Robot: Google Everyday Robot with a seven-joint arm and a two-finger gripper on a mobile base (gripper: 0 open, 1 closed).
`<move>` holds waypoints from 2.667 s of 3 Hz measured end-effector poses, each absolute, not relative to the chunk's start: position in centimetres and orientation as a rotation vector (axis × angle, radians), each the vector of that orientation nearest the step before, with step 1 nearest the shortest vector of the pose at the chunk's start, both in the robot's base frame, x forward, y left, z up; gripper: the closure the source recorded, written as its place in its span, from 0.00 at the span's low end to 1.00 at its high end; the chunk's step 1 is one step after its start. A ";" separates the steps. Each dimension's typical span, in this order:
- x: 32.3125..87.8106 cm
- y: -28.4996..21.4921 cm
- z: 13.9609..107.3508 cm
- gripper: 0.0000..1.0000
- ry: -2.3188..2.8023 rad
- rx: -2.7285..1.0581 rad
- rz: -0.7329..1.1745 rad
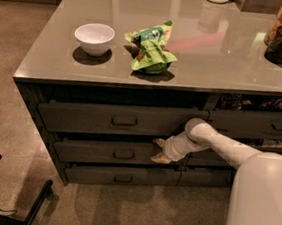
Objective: Open middle drawer
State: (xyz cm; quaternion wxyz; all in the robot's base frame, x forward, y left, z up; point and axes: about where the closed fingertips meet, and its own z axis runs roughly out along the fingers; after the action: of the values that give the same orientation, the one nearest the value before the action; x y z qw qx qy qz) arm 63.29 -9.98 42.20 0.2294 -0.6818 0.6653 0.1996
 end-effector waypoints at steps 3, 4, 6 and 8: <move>63.4 -10.0 42.7 1.00 1.833 -1.873 0.570; 63.3 -10.1 42.8 1.00 1.834 -1.872 0.575; 63.3 -9.9 42.5 0.58 1.832 -1.871 0.574; 63.4 -9.9 42.7 0.11 1.829 -1.870 0.567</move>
Offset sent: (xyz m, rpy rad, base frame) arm -0.1400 -0.0211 0.0401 0.0564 0.2114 0.0720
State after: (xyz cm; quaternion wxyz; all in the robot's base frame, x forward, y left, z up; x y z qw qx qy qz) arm 63.42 -9.86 42.69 0.2303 -0.6799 0.6650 0.2060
